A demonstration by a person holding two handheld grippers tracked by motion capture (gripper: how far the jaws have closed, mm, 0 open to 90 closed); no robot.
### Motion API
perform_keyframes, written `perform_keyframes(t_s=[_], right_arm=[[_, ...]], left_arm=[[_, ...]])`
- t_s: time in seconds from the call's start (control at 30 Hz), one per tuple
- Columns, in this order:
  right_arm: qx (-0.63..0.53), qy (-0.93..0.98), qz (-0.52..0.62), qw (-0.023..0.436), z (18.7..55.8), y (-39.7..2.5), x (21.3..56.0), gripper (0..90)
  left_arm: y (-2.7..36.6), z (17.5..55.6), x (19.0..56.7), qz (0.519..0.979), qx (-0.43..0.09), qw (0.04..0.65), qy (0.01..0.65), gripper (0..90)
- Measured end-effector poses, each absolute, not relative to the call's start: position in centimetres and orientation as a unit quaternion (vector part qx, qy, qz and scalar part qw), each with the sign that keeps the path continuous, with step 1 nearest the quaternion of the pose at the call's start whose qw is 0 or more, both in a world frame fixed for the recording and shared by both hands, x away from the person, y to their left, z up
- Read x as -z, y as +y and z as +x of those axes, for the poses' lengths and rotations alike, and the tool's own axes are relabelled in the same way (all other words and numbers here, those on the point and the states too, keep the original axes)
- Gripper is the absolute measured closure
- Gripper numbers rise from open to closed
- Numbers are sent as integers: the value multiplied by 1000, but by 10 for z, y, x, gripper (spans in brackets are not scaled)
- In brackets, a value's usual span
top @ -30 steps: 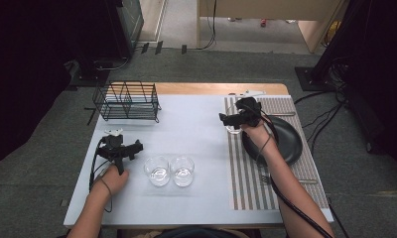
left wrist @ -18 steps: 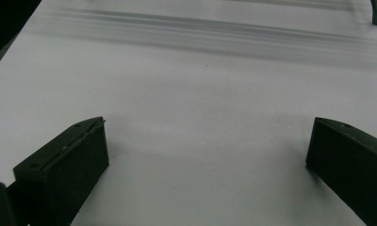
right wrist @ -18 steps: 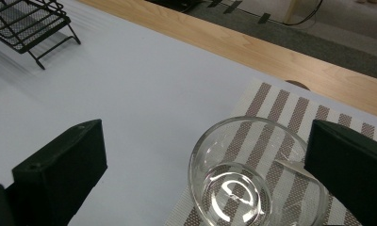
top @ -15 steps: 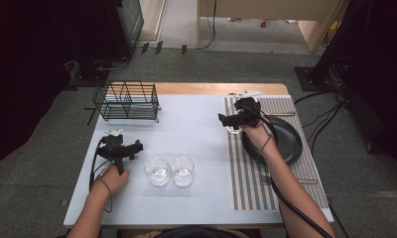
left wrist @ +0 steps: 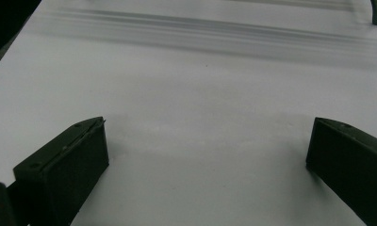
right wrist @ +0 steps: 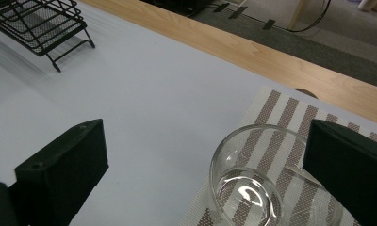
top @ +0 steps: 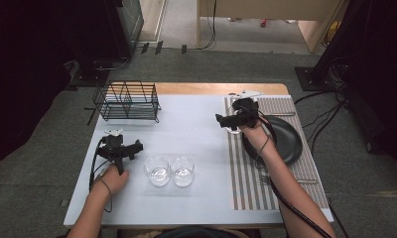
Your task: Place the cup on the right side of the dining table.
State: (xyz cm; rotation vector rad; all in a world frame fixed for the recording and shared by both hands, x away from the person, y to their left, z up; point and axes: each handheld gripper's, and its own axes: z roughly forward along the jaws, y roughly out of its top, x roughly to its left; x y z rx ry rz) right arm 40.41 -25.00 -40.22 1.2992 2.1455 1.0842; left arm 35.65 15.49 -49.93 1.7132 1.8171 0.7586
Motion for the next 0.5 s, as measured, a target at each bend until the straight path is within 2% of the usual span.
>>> perform_keyframes(t_s=[0.33,0.43,0.5], right_arm=[[-391,773,460,195,401,-245,402,13],[-389,774,458,199,400,-244,402,109],[-389,773,459,199,400,-243,402,125]], left_arm=[[155,357,499,633,-280,263,672,0],[155,357,499,633,-280,263,672,0],[155,357,499,633,-280,263,672,0]])
